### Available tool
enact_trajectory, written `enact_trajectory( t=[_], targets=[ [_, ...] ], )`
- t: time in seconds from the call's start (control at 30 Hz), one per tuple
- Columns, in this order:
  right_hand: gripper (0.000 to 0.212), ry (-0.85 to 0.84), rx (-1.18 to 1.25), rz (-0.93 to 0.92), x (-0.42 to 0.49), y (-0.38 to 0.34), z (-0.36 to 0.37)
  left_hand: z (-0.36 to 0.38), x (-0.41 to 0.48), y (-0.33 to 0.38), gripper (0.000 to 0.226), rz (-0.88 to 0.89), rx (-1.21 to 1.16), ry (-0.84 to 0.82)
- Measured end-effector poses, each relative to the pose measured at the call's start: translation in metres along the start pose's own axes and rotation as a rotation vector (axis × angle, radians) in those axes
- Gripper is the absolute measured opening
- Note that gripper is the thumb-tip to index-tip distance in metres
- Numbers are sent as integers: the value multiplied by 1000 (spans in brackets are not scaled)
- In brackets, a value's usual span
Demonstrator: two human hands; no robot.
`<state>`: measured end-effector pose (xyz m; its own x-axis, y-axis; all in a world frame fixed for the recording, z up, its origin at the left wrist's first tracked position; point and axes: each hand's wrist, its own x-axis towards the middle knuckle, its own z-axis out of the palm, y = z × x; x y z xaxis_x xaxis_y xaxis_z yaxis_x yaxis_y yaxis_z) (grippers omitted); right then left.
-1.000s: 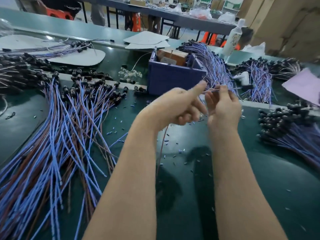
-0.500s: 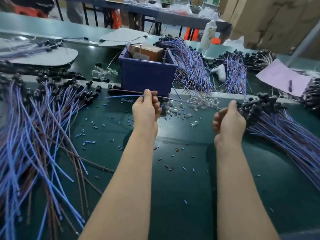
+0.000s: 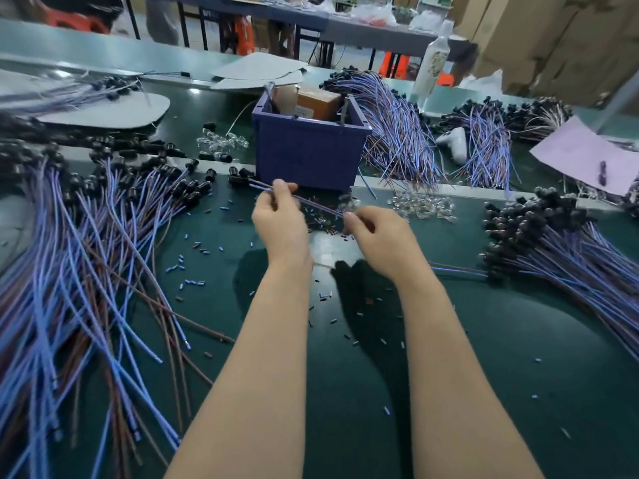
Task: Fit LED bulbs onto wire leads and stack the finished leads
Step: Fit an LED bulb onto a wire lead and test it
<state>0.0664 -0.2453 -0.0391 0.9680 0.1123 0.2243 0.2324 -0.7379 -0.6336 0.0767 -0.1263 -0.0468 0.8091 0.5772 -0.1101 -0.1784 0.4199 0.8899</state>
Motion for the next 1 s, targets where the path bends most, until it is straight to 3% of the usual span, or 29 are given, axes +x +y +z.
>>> enact_trajectory(
  t=[0.13,0.33,0.4,0.5,0.6,0.7,0.77,0.83,0.93,1.0],
  targets=[
    [29,-34,25,67,-4,7,-4,-5,7,0,35,-34,-72,98],
    [21,20,77,-50,-4,-8,9,5,-5,-7,34,24,-63,-92],
    [21,20,62,-64,-4,-4,8,4,-3,-6,34,6,-106,-25],
    [21,61,53,15,-1,9,0,-9,13,2,33,-2,-186,204],
    [23,185,156,69,1,10,-1,-10,11,7,24,41,-36,275],
    [22,225,227,35,1,-2,8,-1,-5,0,52,218,393,193],
    [17,226,293,17,0,-6,12,3,-15,-1,46,402,605,147],
    [10,230,387,13,0,-7,12,4,-17,-3,30,467,596,9],
    [10,203,472,5,0,-9,14,8,-23,-5,19,288,433,-345],
    [11,180,499,18,-1,-10,15,11,-24,-7,16,238,413,-415]
  ],
)
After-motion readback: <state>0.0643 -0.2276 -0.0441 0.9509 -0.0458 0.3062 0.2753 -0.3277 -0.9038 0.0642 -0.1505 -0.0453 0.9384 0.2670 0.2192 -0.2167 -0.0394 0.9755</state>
